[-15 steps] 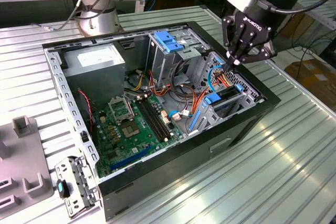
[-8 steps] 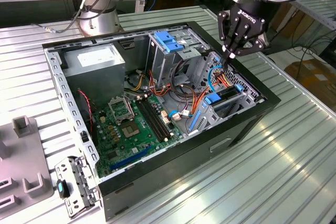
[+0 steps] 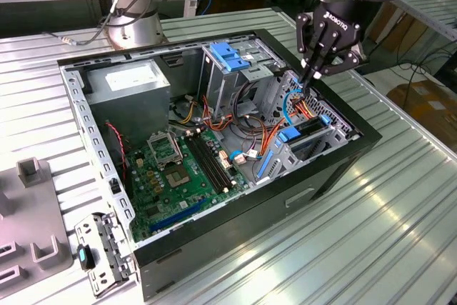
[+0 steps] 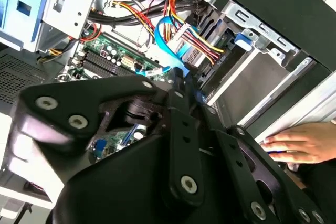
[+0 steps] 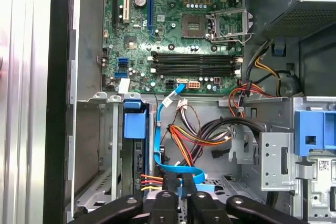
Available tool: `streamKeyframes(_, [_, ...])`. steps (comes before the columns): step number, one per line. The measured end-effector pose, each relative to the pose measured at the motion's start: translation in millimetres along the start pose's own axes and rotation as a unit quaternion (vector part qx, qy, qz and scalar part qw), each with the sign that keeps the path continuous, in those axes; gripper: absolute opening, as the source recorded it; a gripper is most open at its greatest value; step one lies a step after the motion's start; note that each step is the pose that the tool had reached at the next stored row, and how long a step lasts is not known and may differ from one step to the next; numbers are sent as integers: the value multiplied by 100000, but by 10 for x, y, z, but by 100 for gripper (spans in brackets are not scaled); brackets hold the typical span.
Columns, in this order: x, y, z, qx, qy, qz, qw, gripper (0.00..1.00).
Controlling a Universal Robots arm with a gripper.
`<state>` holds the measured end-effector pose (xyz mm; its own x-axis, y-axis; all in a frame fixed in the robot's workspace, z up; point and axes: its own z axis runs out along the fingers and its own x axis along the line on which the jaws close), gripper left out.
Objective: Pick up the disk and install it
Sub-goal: 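Insert the second disk wire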
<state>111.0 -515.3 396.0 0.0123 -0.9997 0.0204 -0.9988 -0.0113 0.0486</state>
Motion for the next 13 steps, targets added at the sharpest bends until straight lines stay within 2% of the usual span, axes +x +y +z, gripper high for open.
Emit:
streamKeyframes(1, [-2,-1,8,0,119,8,100000,24])
streamKeyframes(2, [-6,-1,16,-3,285,16,100000,24])
streamKeyframes(4, [-24,-3,31,-11,997,44,99995,24])
streamKeyframes(6, [-42,-3,37,-27,2306,112,99973,24])
streamKeyframes(8, [-61,-5,44,-42,3429,166,99941,24])
streamKeyframes(9, [-70,-7,47,-46,3704,185,99931,24])
streamKeyframes(10, [-80,-12,53,-45,3791,186,99928,24])
streamKeyframes(13, [-100,-22,69,-59,3794,186,99928,24])
